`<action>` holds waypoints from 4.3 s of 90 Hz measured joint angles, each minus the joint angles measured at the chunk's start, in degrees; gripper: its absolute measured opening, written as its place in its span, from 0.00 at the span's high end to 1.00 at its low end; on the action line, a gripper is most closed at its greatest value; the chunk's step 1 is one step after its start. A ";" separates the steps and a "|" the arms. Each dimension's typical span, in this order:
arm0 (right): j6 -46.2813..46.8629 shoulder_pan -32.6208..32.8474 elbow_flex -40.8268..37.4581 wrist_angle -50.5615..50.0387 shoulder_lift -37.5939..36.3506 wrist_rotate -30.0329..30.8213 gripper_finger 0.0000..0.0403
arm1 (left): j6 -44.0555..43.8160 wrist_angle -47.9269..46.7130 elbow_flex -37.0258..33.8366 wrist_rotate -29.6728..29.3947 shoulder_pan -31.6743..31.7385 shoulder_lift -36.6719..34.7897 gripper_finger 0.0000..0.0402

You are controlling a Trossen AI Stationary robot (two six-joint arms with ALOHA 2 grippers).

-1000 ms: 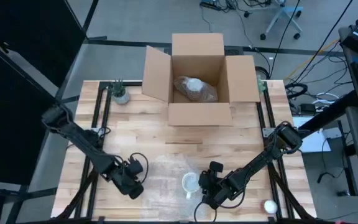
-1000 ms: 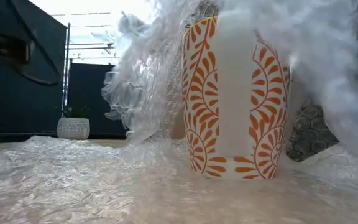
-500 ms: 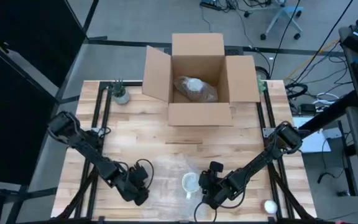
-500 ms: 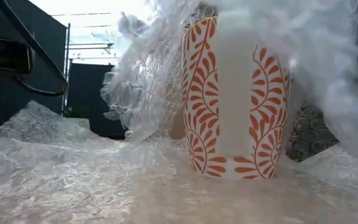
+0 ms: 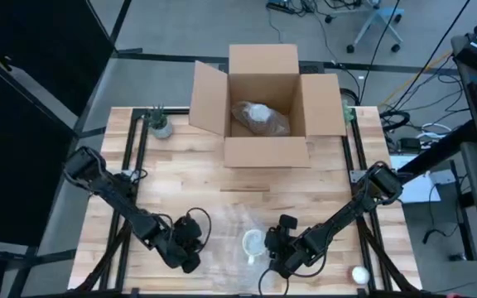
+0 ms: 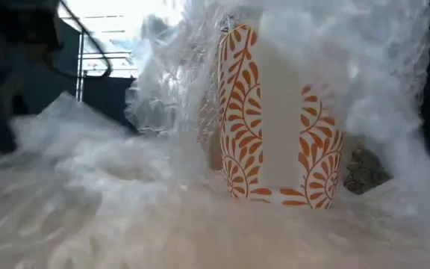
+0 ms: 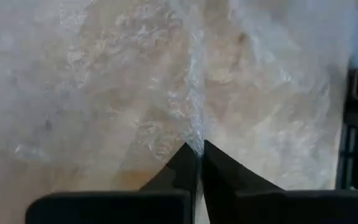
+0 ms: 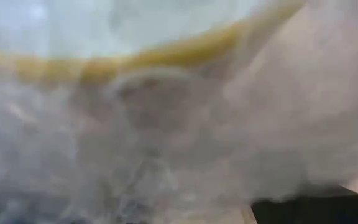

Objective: Wrap mug
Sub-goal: Wrap the orange patterned mug with the transparent bubble wrap

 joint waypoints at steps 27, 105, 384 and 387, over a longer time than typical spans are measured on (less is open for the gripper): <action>-0.02 0.00 0.00 0.46 0.00 0.04 0.54 | 20.95 6.91 4.97 -4.64 2.94 -1.24 1.00; -2.10 -0.17 0.00 5.27 0.00 0.07 0.54 | 51.58 35.50 5.86 5.83 13.77 4.63 1.00; -13.44 -9.29 17.66 -8.02 4.57 -0.35 0.54 | 43.85 22.84 6.01 24.92 15.78 2.67 0.59; -13.44 -9.29 17.66 -7.99 4.57 -0.34 0.54 | 43.85 21.62 6.01 24.97 15.51 1.68 0.58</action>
